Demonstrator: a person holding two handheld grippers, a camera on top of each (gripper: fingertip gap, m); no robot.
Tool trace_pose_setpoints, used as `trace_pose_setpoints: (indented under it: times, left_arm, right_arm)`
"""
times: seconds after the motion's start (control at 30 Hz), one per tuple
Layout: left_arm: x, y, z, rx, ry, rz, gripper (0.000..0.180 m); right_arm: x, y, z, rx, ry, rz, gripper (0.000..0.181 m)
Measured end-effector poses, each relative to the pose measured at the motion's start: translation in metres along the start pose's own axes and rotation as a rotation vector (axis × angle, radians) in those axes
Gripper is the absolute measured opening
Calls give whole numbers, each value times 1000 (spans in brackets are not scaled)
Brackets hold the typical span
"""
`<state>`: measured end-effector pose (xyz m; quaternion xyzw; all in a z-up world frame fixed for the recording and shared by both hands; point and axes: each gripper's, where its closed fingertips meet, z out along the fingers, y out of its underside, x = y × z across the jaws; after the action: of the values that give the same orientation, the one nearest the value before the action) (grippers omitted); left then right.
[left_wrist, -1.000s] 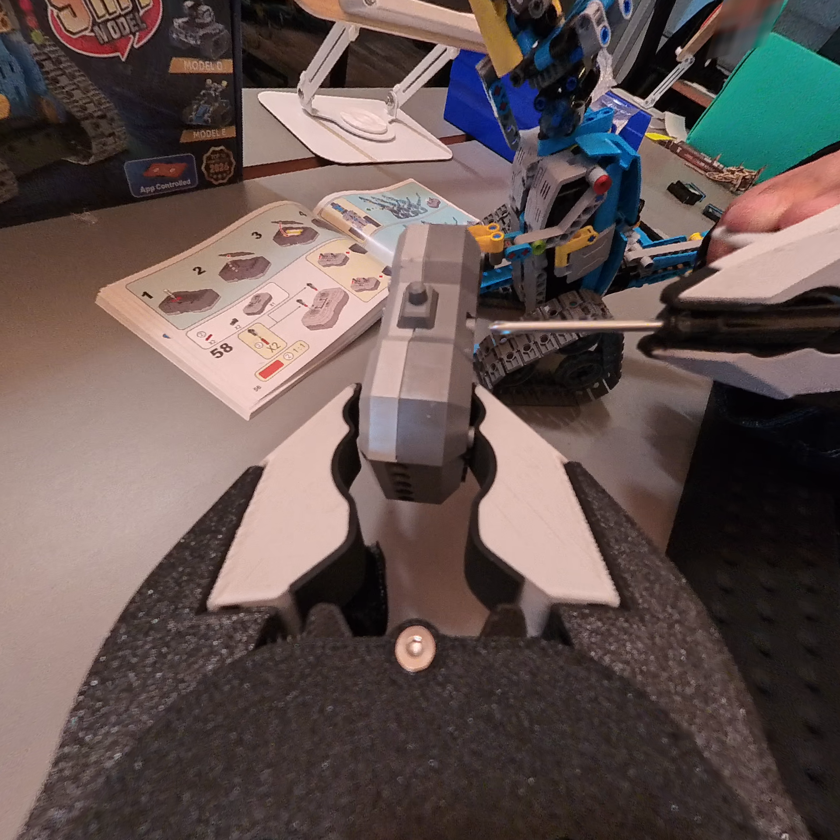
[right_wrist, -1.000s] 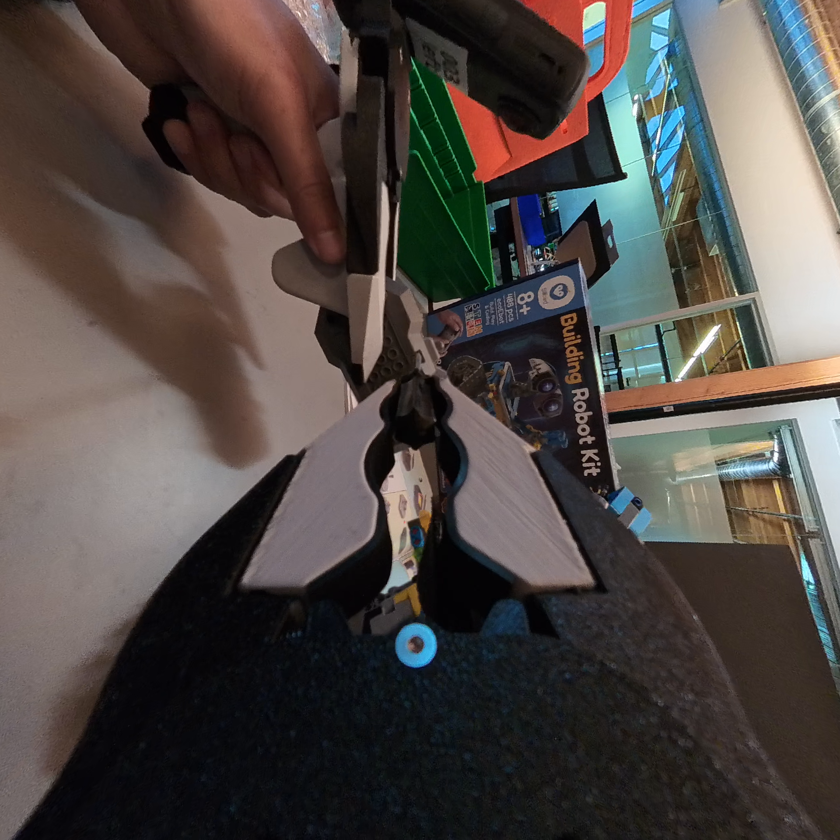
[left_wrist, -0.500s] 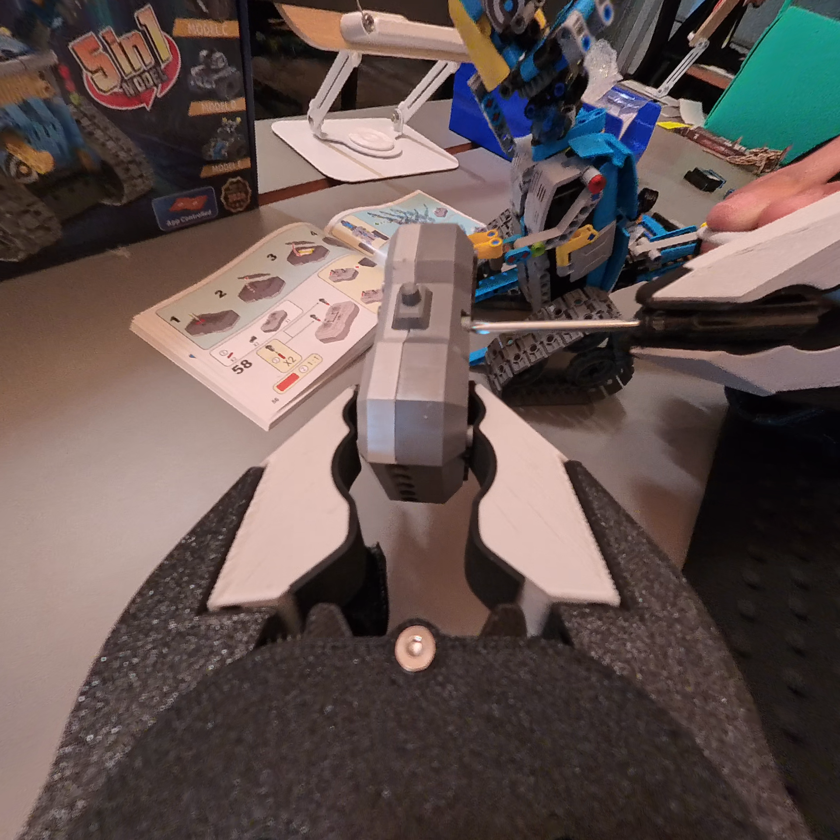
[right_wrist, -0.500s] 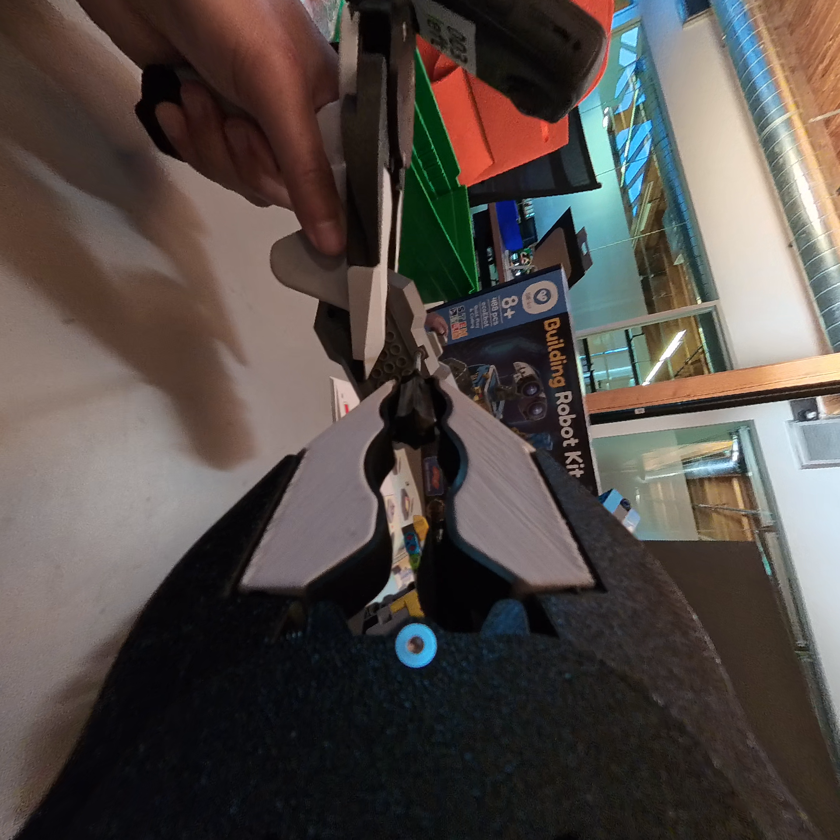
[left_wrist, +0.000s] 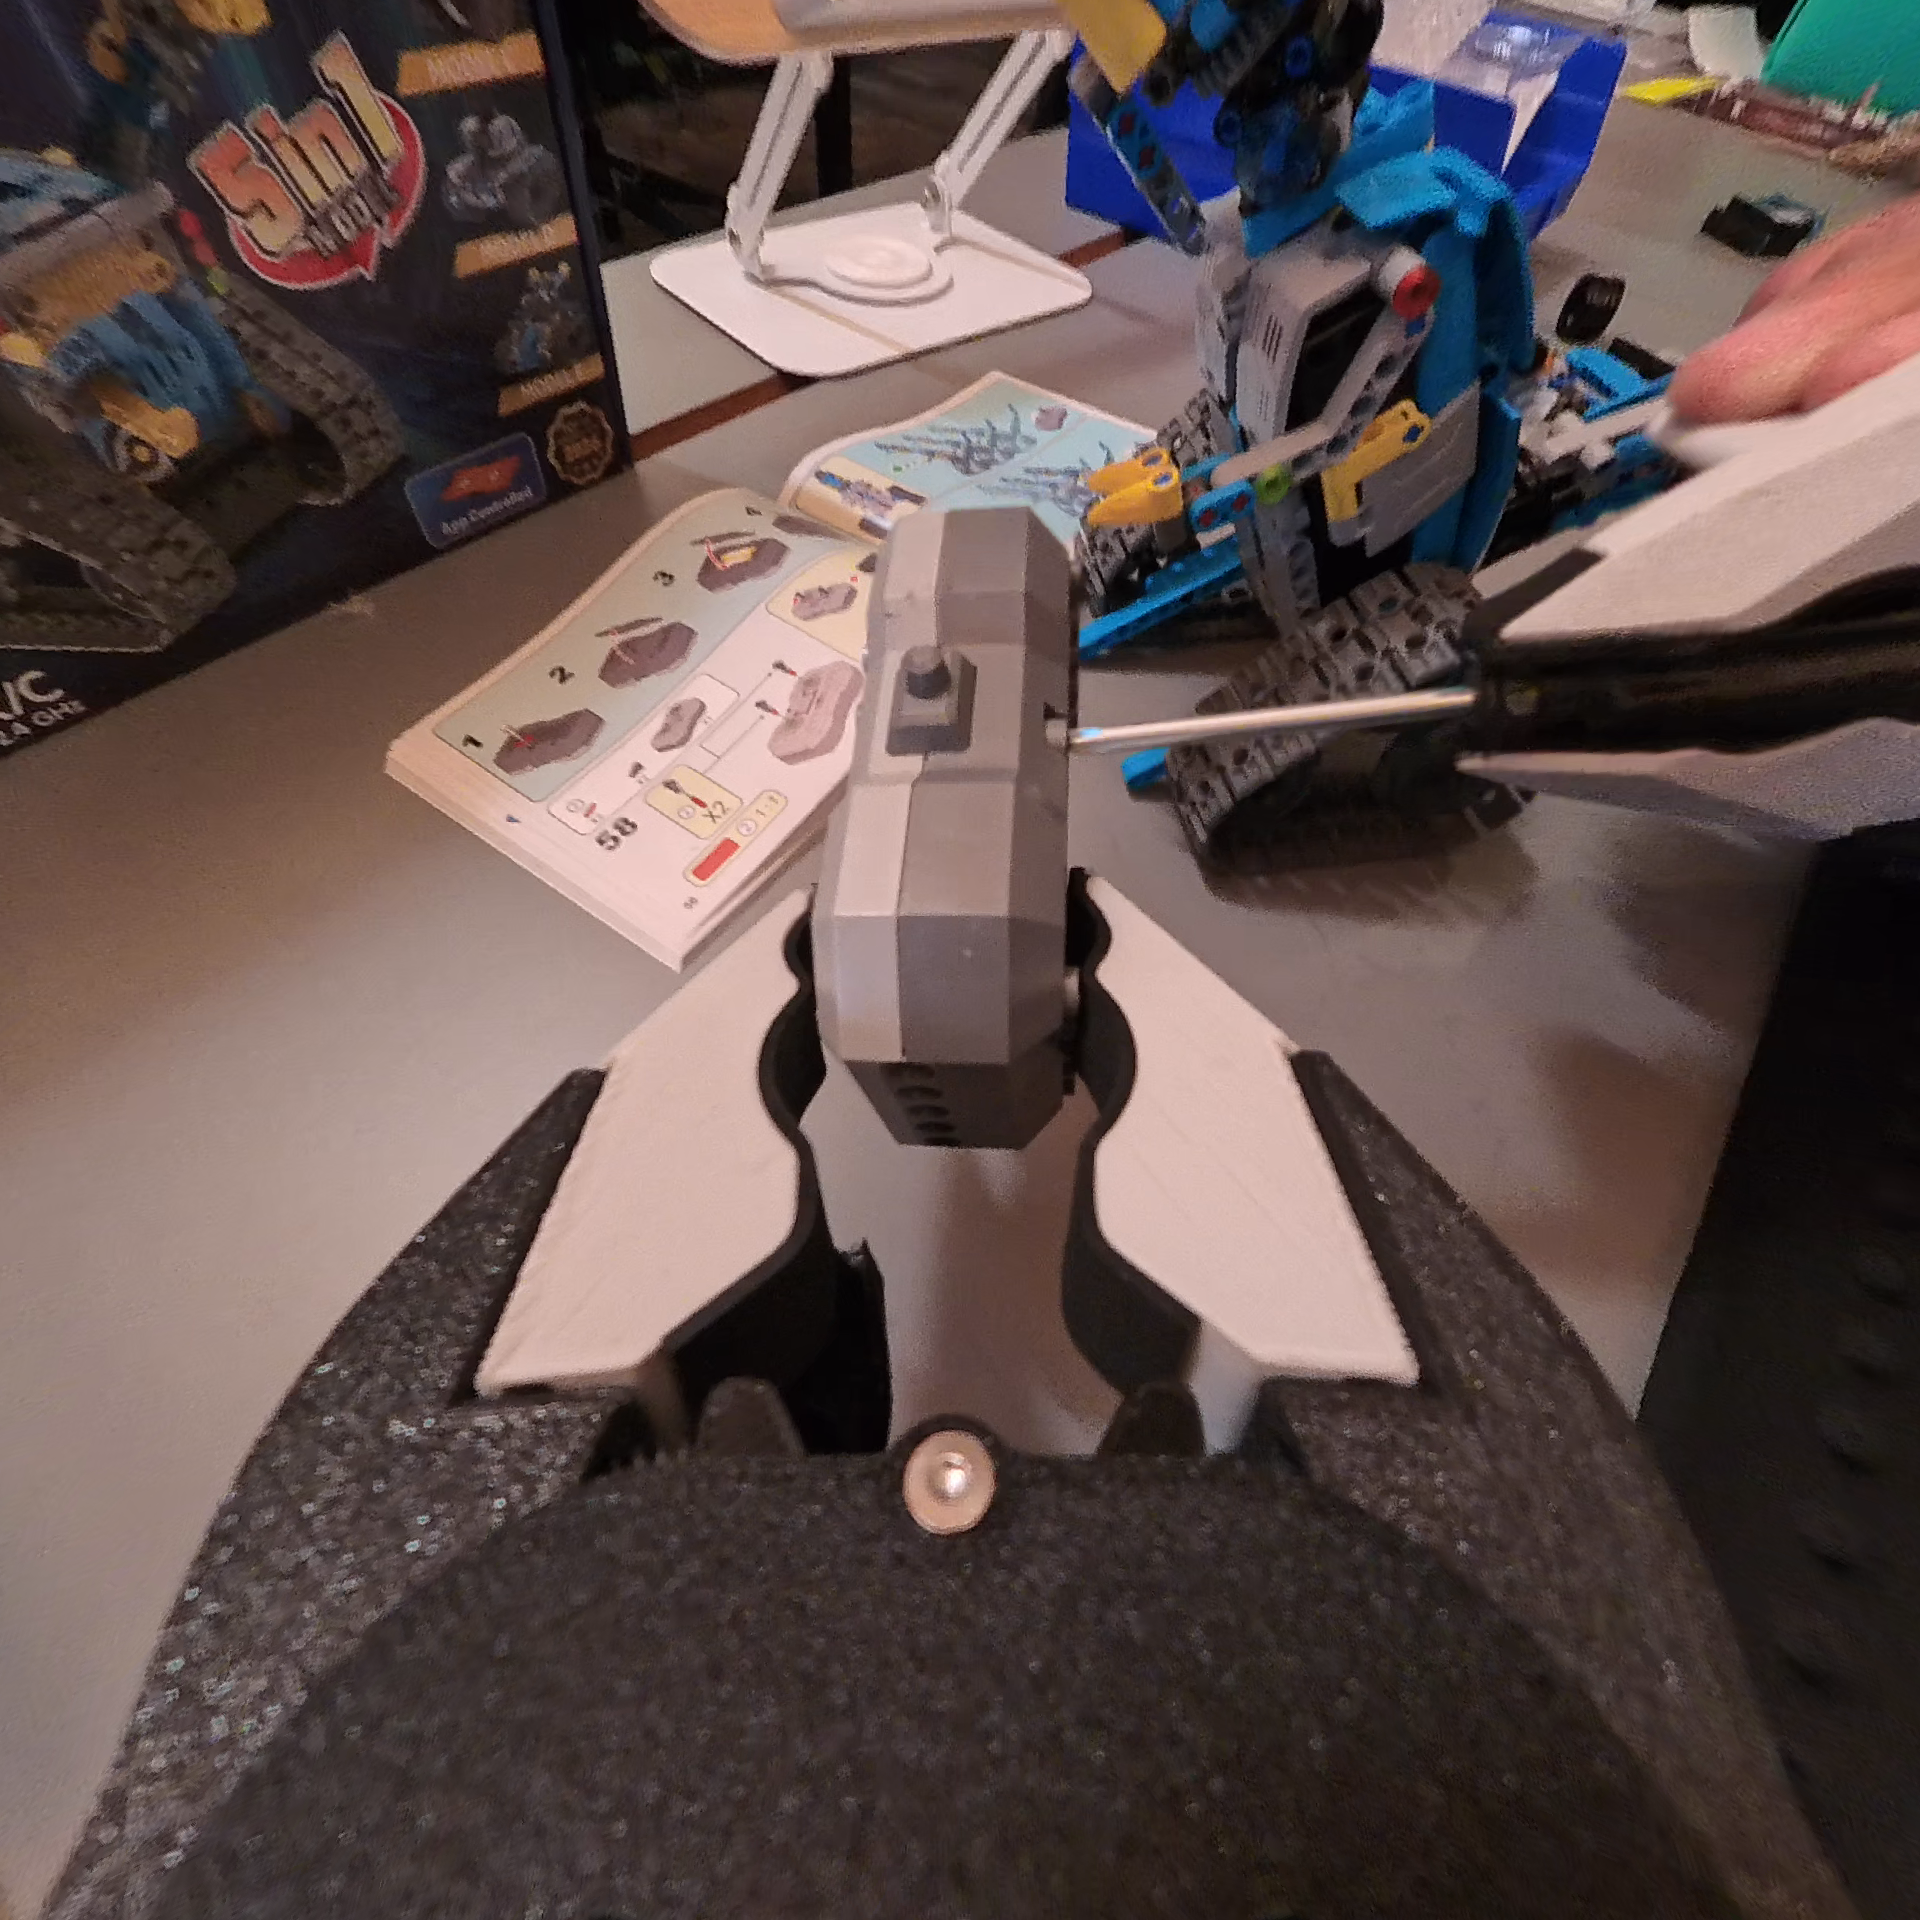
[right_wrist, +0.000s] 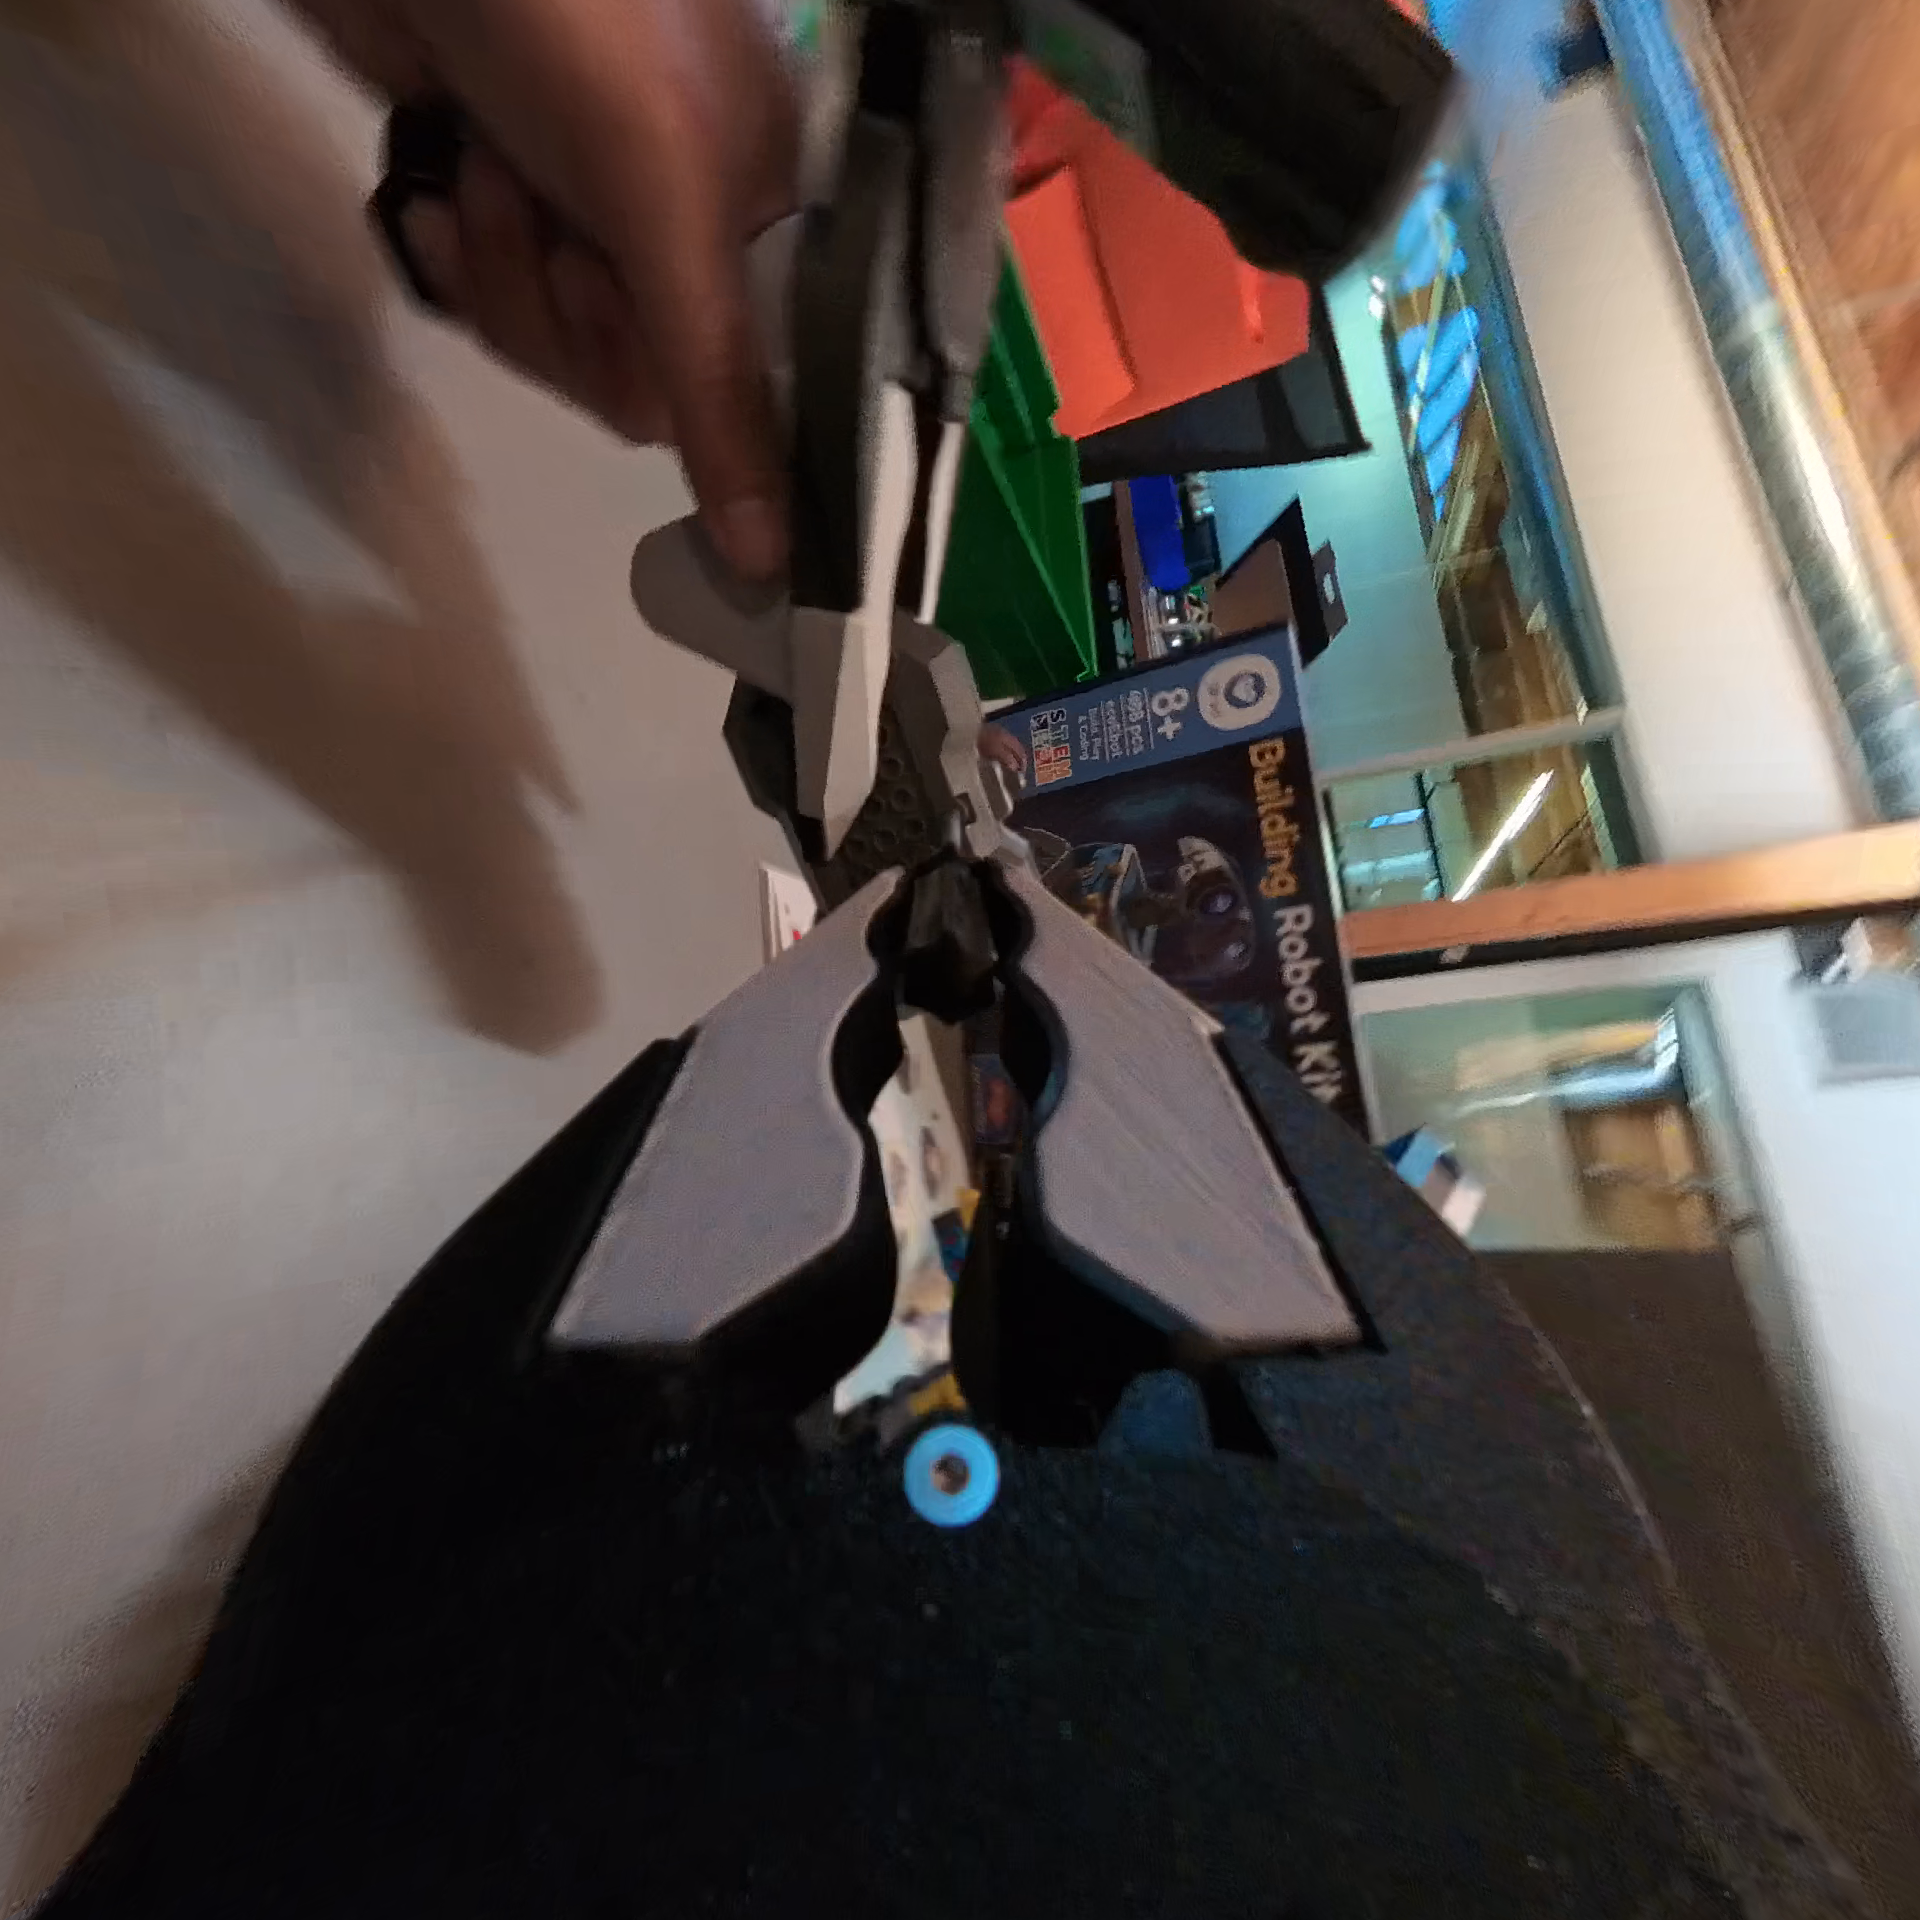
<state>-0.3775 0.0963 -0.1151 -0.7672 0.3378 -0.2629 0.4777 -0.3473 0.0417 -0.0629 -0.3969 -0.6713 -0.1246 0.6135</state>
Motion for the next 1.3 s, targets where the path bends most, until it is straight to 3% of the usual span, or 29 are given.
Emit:
trace_pose_setpoints:
  times: [0.27,0.53,0.63,0.73,0.8,0.93,1.07,1.17,1.3]
  left_arm:
    - [-7,-48,-28,259,-159,46,44]
    - [-16,-85,-73,464,-358,164,43]
    - [-18,-95,-91,524,-458,252,43]
    - [-18,-108,-115,607,-581,360,43]
    - [-14,-116,-133,673,-646,423,43]
    - [-9,-125,-150,714,-682,479,43]
    - [-22,-108,-141,571,-657,409,43]
    - [-46,-61,-127,279,-674,376,43]
    - [-61,34,-113,-256,-789,609,44]
  right_arm:
    - [41,-21,-2,197,189,769,11]
    - [64,-49,0,537,200,1556,11]
    - [68,-58,2,709,86,1912,12]
    - [70,-69,6,960,-237,2428,10]
    - [71,-82,6,1080,-454,2634,10]
    - [80,-96,0,1105,-496,2606,10]
    - [79,-84,-7,921,-417,2347,11]
    - [63,-58,-14,619,-300,1919,12]
    - [12,-8,0,59,-199,1170,12]
